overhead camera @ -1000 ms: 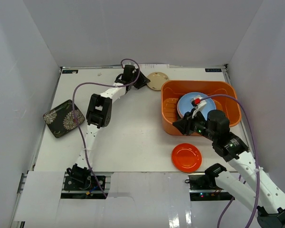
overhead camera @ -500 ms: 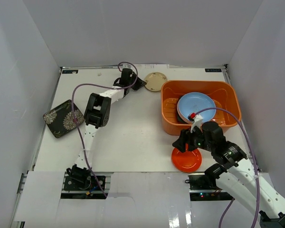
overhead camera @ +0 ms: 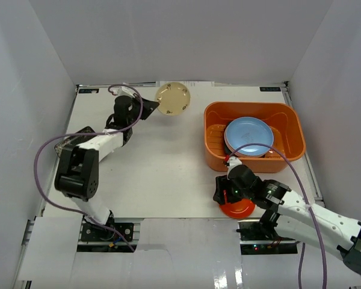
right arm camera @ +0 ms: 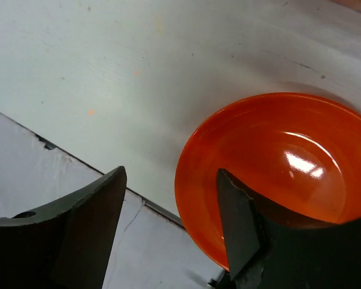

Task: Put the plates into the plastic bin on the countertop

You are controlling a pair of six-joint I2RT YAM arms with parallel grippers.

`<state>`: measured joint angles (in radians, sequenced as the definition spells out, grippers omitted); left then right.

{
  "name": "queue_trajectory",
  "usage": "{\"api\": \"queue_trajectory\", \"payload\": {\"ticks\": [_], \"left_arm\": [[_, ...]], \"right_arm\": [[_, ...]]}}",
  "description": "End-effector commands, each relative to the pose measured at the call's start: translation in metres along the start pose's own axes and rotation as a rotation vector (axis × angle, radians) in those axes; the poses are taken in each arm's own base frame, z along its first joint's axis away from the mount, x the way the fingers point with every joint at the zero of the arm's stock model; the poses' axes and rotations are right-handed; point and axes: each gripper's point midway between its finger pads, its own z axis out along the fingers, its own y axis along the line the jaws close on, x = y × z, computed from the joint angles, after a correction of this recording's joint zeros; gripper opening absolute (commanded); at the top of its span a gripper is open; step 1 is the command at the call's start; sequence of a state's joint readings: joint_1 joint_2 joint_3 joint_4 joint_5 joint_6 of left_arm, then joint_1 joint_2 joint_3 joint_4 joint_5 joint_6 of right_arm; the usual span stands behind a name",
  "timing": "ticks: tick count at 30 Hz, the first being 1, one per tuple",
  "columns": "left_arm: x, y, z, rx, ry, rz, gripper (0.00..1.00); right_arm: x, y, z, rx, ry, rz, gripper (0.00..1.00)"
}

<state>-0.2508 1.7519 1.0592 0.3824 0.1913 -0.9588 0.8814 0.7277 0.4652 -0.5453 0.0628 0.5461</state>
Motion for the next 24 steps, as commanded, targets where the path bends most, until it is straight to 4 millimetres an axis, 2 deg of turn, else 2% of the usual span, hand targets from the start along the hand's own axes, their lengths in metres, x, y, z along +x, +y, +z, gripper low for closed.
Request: {"api": "queue_trajectory", "payload": {"ticks": [1,3,4,5,7,8,12,15,21,24], "left_arm": [[-0.035,-0.086,-0.051,0.227,-0.123,0.046,0.00],[-0.036,-0.089,-0.067,0.221,-0.134,0.071,0.00],[-0.039,-0.095,-0.076,0.231,-0.143,0.082,0.00],[-0.047,-0.108,-0.093,0.254,-0.176,0.097,0.00],[-0.048,-0.115,-0.107,0.261,-0.182,0.117,0.00],[-0.052,-0.124,-0.120,0.283,-0.200,0.125,0.00],[-0.054,-0.141,-0.149,0.335,-0.221,0.135,0.00],[-0.053,-0.151,-0.162,0.368,-0.215,0.135,0.00],[-0.053,-0.156,-0.174,0.356,-0.210,0.163,0.00],[-0.057,-0.160,-0.182,0.353,-0.221,0.177,0.00]], "right_arm": [[0.000,0.007,0.011,0.076,-0.050,0.023,0.68],[0.007,0.007,0.017,0.151,-0.049,-0.008,0.68],[0.005,0.010,0.015,0.155,-0.066,-0.013,0.68],[0.010,0.006,0.020,0.203,-0.049,-0.028,0.68],[0.008,0.003,0.019,0.280,-0.059,-0.070,0.67],[0.008,-0.006,0.022,0.360,-0.063,-0.085,0.66],[0.013,-0.009,0.022,0.506,-0.035,-0.180,0.61],[0.020,-0.011,0.025,0.596,-0.014,-0.256,0.51],[0.040,-0.013,0.041,0.689,0.048,-0.367,0.29],[0.037,-0.011,0.043,0.712,0.032,-0.395,0.26]]}}
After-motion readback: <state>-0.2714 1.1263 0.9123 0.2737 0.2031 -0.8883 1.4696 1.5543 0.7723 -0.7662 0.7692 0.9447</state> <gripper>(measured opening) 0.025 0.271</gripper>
